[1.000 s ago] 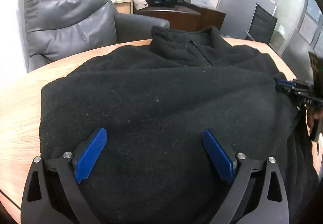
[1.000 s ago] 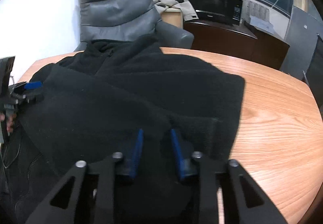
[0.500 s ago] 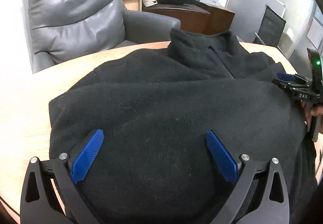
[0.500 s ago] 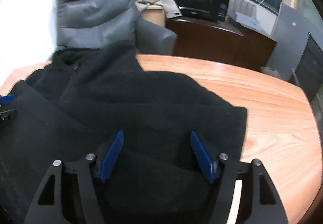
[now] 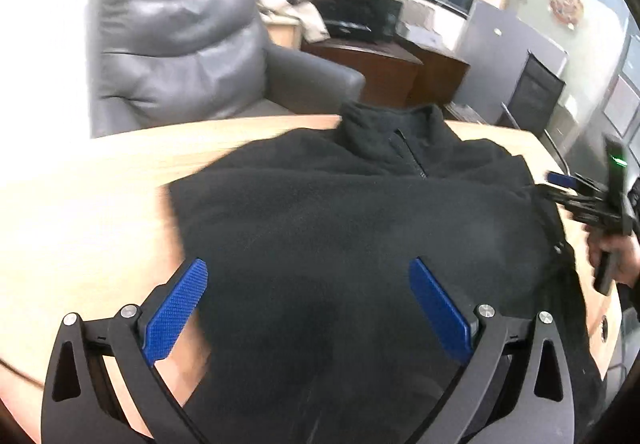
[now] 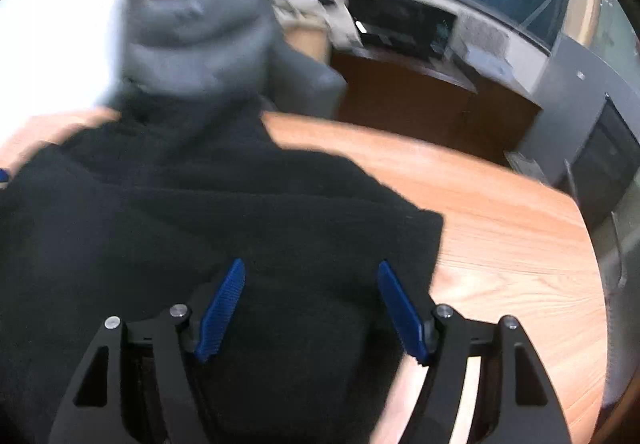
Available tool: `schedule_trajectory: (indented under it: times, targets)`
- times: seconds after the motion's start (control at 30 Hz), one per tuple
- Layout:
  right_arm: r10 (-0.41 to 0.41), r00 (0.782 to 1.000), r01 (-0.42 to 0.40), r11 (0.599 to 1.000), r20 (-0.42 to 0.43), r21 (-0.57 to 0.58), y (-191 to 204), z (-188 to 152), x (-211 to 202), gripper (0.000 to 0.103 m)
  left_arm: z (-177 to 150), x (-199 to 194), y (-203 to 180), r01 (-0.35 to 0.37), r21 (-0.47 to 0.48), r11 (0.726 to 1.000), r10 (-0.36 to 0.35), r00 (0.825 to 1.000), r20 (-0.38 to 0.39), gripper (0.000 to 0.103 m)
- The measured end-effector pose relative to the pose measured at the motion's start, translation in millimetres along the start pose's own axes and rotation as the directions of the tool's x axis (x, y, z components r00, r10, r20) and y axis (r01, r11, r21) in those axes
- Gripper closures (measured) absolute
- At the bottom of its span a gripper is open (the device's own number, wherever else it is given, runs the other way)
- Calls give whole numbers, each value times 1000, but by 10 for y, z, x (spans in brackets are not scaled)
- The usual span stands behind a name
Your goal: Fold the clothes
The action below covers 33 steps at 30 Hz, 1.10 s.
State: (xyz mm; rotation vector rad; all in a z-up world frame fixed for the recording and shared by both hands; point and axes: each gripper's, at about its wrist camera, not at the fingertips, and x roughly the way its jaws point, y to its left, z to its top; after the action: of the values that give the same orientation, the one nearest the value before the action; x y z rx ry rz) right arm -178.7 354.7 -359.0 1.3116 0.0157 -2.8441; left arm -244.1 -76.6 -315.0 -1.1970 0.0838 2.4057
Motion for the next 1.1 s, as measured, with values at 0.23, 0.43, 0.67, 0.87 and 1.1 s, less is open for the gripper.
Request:
schedule_trajectory:
  times: [0.23,0.43,0.67,0.87,1.1]
  targets:
    - [60,998,-62,996,36,68,-288,-810,-1742,29,-920,-1665,512,-120,-169,978,101,988,-117,1]
    - [-146,985,159,976,-97,147,-979,-1545,-2824,29,-1628,-2598,730,-286,-189,939,236,939,-250,0]
    - [134,980,-99,969,-147,226,-1103,-2151,-2983,29,-2229,-2320,402,-88,-210,974,8,936,-351,0]
    - [489,842,-438,866,-226,241,-647,-2591,-2350,29,-2515,-1694,122,70,-316,946,-205,885,-419,6]
    - [608,722,-561,794,-329,235,-349,-2985,-1884,30,-2627,-1444,-61,118,-339,933,-278,834,-476,6]
